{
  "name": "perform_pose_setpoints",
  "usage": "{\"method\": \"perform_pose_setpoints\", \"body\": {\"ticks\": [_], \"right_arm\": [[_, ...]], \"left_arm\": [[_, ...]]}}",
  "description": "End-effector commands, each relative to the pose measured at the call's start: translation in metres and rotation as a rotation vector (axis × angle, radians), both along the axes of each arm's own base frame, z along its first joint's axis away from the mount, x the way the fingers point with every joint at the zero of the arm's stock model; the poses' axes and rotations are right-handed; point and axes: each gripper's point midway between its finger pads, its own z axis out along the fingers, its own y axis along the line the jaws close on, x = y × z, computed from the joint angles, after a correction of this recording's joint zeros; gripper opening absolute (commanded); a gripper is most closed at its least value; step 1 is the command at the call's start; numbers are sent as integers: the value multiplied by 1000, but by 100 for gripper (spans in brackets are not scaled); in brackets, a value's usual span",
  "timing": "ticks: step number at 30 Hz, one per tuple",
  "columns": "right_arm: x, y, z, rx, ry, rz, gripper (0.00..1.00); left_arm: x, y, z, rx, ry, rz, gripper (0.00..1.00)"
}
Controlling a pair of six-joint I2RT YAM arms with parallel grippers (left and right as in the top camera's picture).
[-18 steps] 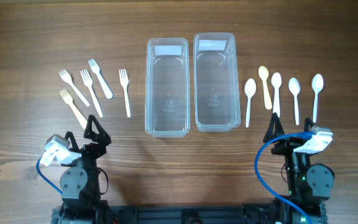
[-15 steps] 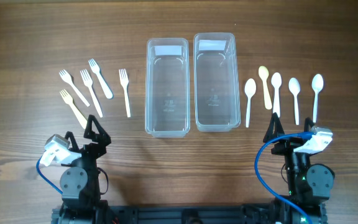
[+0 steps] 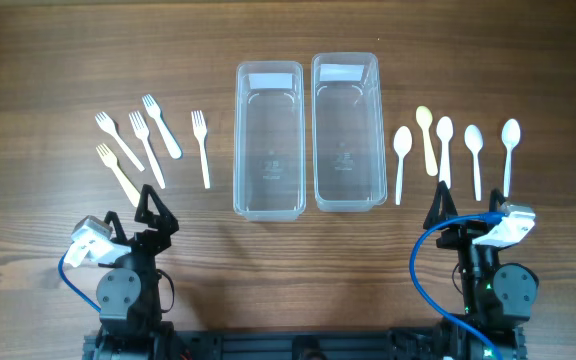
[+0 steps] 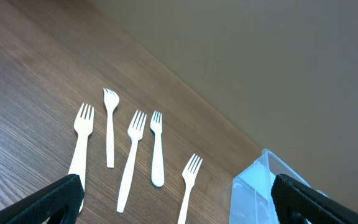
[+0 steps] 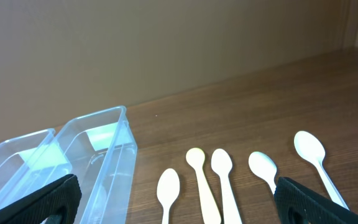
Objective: Pack container
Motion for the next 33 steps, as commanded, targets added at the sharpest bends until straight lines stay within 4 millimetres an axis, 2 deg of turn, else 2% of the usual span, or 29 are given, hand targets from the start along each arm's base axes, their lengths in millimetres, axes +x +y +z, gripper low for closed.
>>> {"method": "perform_pose_setpoints", "body": {"ticks": [1,6,9,12,14,16,18,20,24,26,29,33], "right_arm": [[0,3,0,14,-6,14,100],[0,4,1,28,-7,18,100],[0,5,1,129,-10,18,100],[0,6,1,366,-16,2,100],[0,6,1,567,-21,-14,100],[0,8,2,621,-21,-4,100],[-1,22,7,519,-12,85,99],[-4,33,21,352,-24,168,100],[-10,27,51,145,15,138,99],[-8,26,58,94,80,134,100],[10,24,59,65,256,139,99],[43,20,65,16,444,161,99]], "left_arm": [[0,0,-3,-5,2,2,100],[0,0,-3,-5,2,2,100],[1,-3,-4,-11,1,-15,100],[2,-8,-4,-17,2,-44,100],[4,-18,-2,-27,-9,-102,100],[5,-25,-2,-33,-8,-144,100],[4,-31,-7,-39,14,-179,99],[5,-34,-1,-32,2,-195,100],[6,-34,24,173,38,-227,99],[10,-29,31,190,80,-206,100],[25,-18,41,203,176,-142,100],[56,-17,62,240,270,-141,100]]}}
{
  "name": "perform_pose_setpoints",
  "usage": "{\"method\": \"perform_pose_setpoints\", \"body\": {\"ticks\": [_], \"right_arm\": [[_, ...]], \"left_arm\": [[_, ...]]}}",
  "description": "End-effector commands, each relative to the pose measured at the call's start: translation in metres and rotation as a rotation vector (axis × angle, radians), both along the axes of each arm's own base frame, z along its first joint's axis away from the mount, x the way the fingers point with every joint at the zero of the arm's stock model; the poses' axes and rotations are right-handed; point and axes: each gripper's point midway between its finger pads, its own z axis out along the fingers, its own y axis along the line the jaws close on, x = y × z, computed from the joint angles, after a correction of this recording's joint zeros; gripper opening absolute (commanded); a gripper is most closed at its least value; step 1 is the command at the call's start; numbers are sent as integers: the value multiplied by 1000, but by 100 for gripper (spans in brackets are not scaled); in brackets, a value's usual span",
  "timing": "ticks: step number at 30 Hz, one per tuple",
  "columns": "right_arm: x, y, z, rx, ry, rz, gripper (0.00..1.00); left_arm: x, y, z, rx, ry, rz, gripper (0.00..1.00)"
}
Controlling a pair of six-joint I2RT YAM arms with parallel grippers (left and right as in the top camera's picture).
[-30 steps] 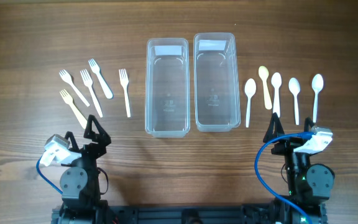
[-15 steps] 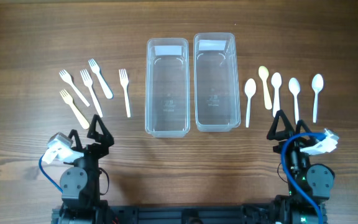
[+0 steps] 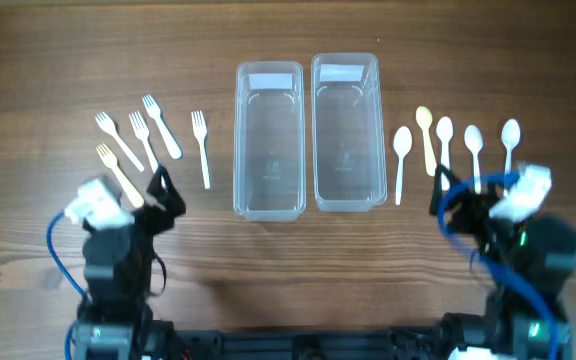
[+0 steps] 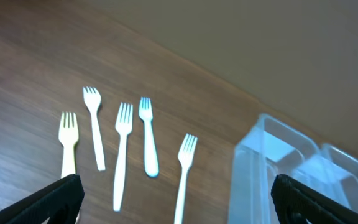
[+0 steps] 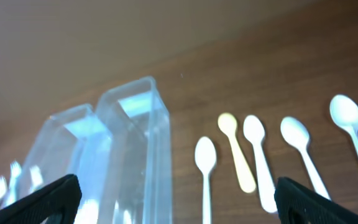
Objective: Pack container
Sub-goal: 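Reach the right gripper to the white spoon and grasp it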
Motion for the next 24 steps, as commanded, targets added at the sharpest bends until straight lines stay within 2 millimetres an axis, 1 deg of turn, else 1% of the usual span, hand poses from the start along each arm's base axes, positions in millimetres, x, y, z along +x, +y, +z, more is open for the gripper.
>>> {"method": "perform_pose_setpoints", "body": {"ticks": [1,4,6,9,10,11,13,14,15,16,17,18,20,21,23,24], "right_arm": [[34,-2,15,-112,125,79,99],[63,-9,26,-143,252,99,99],[85,-11,41,-140,316,114,100],[108,-2,59,-96,314,167,100],[116,0,61,-99,308,189,100],[122,-1,58,-96,322,188,100],[127,-3,42,-89,381,184,100],[128,-7,27,-83,440,165,100],[127,-9,16,-86,481,156,100],[126,-14,-5,-88,562,144,100],[125,-15,-19,-86,612,142,100],[124,-15,-28,-81,647,142,100],[125,-15,-58,-33,745,118,100],[126,-15,-65,-17,767,106,100],[128,-11,-89,6,837,101,99],[127,-9,-98,16,866,98,99]], "left_arm": [[32,3,29,94,71,3,100],[55,4,38,112,170,0,100],[67,8,38,115,257,10,100],[79,15,30,116,350,28,100],[80,18,25,115,374,36,100],[81,21,21,114,393,43,100],[77,25,12,112,432,53,100],[75,26,9,110,447,56,100],[73,26,6,110,460,56,100],[70,26,4,111,476,55,100],[68,26,2,111,489,54,100],[67,26,0,111,498,54,100],[63,26,-3,111,520,52,100],[62,26,-4,111,523,52,100],[62,26,-4,111,522,52,100],[62,26,-4,111,522,52,100]]}}
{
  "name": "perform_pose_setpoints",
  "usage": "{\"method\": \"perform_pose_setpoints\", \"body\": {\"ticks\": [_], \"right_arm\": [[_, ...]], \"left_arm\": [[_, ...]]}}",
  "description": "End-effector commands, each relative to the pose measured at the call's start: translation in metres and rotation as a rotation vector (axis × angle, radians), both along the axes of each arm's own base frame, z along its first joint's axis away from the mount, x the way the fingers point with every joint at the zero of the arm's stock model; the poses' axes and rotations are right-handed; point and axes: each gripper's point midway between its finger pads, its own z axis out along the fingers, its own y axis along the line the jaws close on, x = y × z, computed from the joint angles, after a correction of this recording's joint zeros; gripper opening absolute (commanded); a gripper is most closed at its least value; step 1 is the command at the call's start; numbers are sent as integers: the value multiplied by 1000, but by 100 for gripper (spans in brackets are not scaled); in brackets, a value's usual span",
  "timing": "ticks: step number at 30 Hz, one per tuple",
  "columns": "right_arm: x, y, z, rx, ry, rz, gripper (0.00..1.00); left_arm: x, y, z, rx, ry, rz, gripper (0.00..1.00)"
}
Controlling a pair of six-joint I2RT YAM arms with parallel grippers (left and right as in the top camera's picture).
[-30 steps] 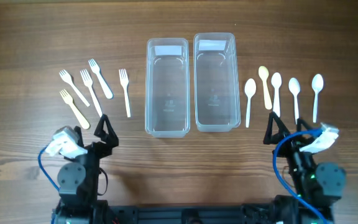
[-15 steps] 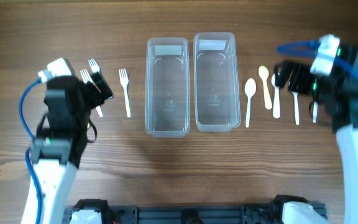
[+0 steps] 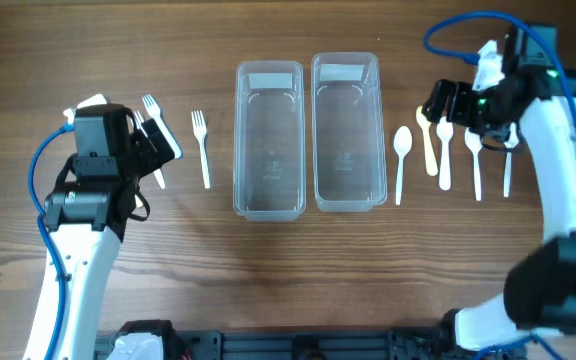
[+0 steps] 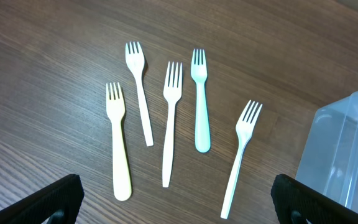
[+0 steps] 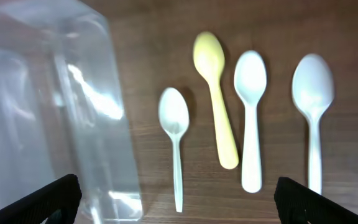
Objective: Pack container
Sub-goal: 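Reach the right gripper to the white spoon and grasp it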
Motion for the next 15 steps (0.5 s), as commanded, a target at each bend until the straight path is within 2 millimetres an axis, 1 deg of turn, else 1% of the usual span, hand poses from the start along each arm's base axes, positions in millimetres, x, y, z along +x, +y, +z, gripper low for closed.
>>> {"method": "perform_pose_setpoints", "body": {"ticks": [1,5,7,8,11,14,15], "right_arm": [[0,7,-30,7,105,-39,99],[-10,36,-69,-1,225,45,98],[-9,44,-84,-23,252,68,98],[-8,47,-91,-25,259,74,96],[-5,50,-110,-25,291,52,88],[-8,45,-128,-48,335,34,82],[-9,43,-132,-62,347,30,81]], "left_arm": [[3,4,7,18,-13,4,100],[3,4,7,18,-13,4,100],[3,4,7,18,-13,4,100],[3,4,7,18,-13,4,100],[3,4,7,18,-13,4,100],[3,4,7,18,-13,4,100],[3,4,7,18,-13,4,100]]}}
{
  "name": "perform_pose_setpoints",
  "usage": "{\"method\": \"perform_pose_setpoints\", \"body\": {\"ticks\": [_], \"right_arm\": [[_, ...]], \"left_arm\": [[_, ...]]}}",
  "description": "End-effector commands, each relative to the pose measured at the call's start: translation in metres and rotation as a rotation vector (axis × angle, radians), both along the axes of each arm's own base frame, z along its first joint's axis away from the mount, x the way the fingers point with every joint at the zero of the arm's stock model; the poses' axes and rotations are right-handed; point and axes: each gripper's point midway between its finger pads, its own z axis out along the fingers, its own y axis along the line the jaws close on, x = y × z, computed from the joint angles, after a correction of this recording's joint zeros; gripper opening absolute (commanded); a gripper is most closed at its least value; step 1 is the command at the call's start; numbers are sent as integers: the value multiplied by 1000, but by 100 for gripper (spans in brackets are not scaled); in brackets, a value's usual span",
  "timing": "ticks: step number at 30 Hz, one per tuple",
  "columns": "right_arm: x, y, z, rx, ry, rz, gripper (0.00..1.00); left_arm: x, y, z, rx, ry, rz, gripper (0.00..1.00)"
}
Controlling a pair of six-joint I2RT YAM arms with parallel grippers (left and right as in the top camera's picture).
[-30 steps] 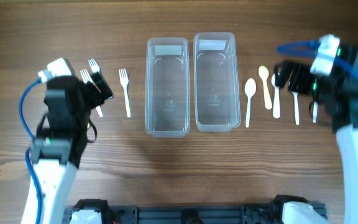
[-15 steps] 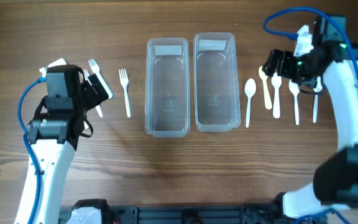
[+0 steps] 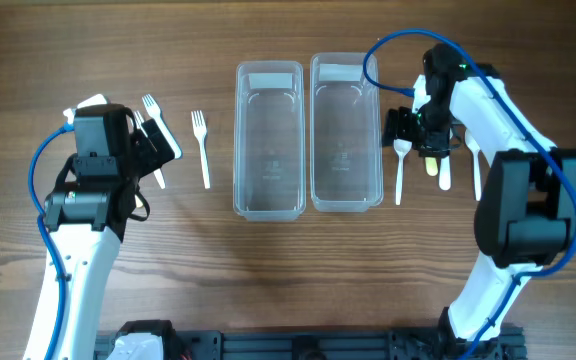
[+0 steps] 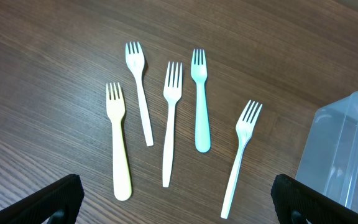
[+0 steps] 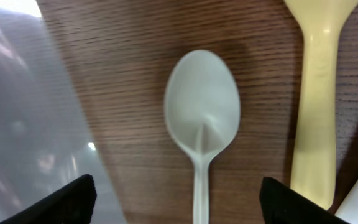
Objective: Pack container
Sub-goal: 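Reach the right gripper to the white spoon and grasp it, then carry the white spoon into the right container and release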
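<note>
Two clear empty containers stand side by side, the left one (image 3: 268,140) and the right one (image 3: 346,135). Several plastic forks lie to their left, among them a yellowish fork (image 4: 119,155) and a pale green fork (image 4: 199,106). My left gripper (image 4: 176,211) hovers open above them. Several spoons lie to the right. My right gripper (image 5: 194,205) is open and low, its fingers on either side of the handle of the leftmost white spoon (image 5: 202,118). A yellow spoon (image 5: 322,93) lies beside it.
The right container's wall (image 5: 30,124) stands close to the left of the white spoon. One white fork (image 3: 201,150) lies apart from the others, nearer the left container. More white spoons (image 3: 445,175) lie beyond the yellow one.
My right gripper was high over the spoon row; now it is low over the leftmost white spoon by the right container. The left arm has not moved.
Both arms first sat folded at the table's front edge, grippers open. Then both were raised. Then the left gripper hung over the forks and the right over the spoons. Now the right is down at the leftmost spoon; all cutlery lies where it was.
</note>
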Motion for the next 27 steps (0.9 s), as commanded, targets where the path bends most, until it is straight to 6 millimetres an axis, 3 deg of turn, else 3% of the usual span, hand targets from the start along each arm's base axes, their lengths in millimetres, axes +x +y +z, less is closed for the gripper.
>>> {"method": "perform_pose_setpoints", "body": {"ticks": [1,3,6,12,17,20,27], "right_arm": [[-5,-11,-18,-59,48,-29,81],[-3,-11,-20,-61,46,-28,76],[-2,-14,-24,-80,46,-42,60],[-3,-14,-34,-84,68,-54,53],[-17,-15,-49,-87,119,-51,48],[-21,-16,-54,-96,128,-53,30],[-19,-25,-48,-145,111,-73,6]], "left_arm": [[3,4,7,18,-14,5,100],[3,4,7,18,-14,5,100],[3,4,7,18,-14,5,100],[3,4,7,18,-14,5,100],[3,4,7,18,-14,5,100],[3,4,7,18,-14,5,100],[3,4,7,18,-14,5,100]]}}
